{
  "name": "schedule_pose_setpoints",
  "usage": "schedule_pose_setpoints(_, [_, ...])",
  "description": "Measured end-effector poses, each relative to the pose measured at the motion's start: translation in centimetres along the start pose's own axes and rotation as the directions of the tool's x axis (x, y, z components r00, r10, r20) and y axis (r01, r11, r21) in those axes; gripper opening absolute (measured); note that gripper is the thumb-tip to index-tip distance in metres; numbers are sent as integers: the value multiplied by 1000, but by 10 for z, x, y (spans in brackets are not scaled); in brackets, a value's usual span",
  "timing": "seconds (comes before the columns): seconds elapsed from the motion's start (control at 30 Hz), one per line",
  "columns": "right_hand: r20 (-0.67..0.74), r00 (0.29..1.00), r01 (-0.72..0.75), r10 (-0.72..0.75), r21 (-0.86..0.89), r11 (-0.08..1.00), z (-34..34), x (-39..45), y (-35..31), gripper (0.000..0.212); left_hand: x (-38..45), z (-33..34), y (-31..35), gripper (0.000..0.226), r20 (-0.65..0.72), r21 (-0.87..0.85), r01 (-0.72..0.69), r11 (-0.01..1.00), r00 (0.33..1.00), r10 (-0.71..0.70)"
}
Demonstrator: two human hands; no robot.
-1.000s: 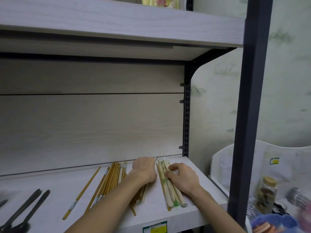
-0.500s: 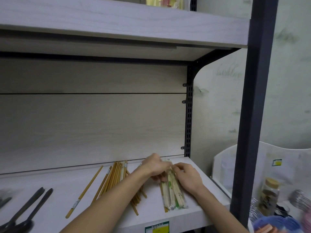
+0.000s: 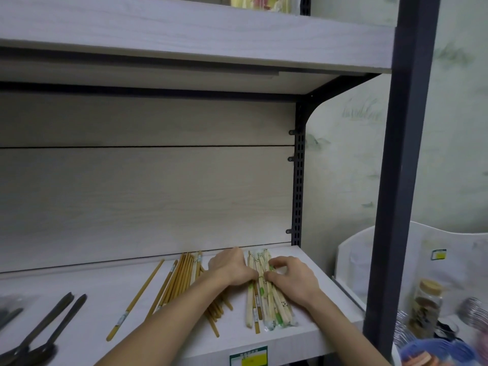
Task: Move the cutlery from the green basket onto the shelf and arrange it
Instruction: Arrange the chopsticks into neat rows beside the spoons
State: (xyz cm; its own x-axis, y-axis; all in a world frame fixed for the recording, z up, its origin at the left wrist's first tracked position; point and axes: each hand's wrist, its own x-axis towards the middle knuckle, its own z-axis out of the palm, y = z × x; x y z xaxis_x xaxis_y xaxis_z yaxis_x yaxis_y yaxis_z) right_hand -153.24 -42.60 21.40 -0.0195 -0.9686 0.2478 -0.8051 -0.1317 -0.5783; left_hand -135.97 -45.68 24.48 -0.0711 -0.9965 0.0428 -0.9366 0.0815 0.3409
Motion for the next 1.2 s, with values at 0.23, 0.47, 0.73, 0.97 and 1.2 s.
schedule_pose_setpoints(0.23, [-1, 1000, 27, -27, -17, 999, 3, 1, 2, 35, 2, 0, 1, 39, -32, -201, -2, 980, 999, -5])
schedule_pose_setpoints(0.47, [-32, 999, 25, -25, 7, 1000, 6, 3, 1, 34, -5, 3, 0, 45, 51, -366, -69, 928, 994, 94])
schedule_pose_setpoints(0.73, [26, 999, 42, -38, -165, 985, 2, 12, -22, 59, -20, -17, -16, 16, 110, -605, -24, 796, 987, 113])
schedule_pose_setpoints(0.97, [169, 986, 29, 2, -183, 983, 0, 15, -30, 46, -14, -14, -29, 19, 45, -518, -78, 852, 992, 118])
schedule_pose_setpoints(1.2, [264, 964, 42, 6, -173, 984, -9, 16, -33, 46, -10, -10, -37, 35, 47, 2, -322, 947, 946, 322])
